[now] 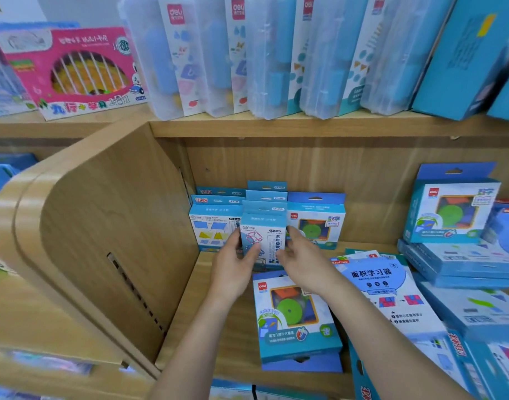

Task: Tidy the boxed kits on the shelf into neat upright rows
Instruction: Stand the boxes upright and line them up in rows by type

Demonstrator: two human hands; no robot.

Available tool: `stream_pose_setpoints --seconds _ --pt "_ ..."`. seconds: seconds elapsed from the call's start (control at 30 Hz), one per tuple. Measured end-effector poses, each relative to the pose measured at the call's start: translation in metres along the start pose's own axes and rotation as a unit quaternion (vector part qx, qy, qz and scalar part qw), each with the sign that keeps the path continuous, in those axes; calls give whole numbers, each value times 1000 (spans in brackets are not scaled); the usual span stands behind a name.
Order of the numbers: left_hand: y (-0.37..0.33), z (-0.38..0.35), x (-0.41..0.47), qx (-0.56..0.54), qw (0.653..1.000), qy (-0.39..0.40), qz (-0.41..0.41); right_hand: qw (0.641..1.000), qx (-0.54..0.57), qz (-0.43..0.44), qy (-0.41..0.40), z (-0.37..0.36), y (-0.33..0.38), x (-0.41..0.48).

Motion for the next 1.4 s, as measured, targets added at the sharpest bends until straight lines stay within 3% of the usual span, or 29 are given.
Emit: stream_pose_setpoints --seconds 0.27,0.43,0.53,0.67,0.77,0.93,1.13,1.27,1.4 --pt "-6 3 1 47 999 8 0 999 4 -12 51 12 5 -13" --pt "-22 37 -27 74 996 -44 -20 993 -106 59 -4 76 9 -58" --pt "-39 28 -68 105 992 58 -45 976 -202 79 -5 87 7 -87" --pt "-22 9 -109 173 976 124 47 947 -304 98 23 61 -13 -105" --pt "-6 -11 -120 105 979 147 96 938 -333 93 9 46 -25 -111" --pt "10 -8 -116 10 973 73 220 916 -388 96 -34 37 -38 -114" --pt "19 -4 -120 -104 943 57 311 931 -355 82 -35 38 -45 -111" --pt "12 0 -127 -200 929 41 310 945 -317 74 -33 39 -43 -107" --pt "-3 19 -128 -186 946 17 263 962 -248 97 -56 48 -33 -106"
Point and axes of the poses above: each hand's wrist, its own x-axis towards the middle knuckle, its own z-axis out of the back of the hand, y = z × x, the point moved 9 cm from there along x, towards the middle knuckle, and after that the axes turned 2 degrees about -z, right-handed, at the moved point
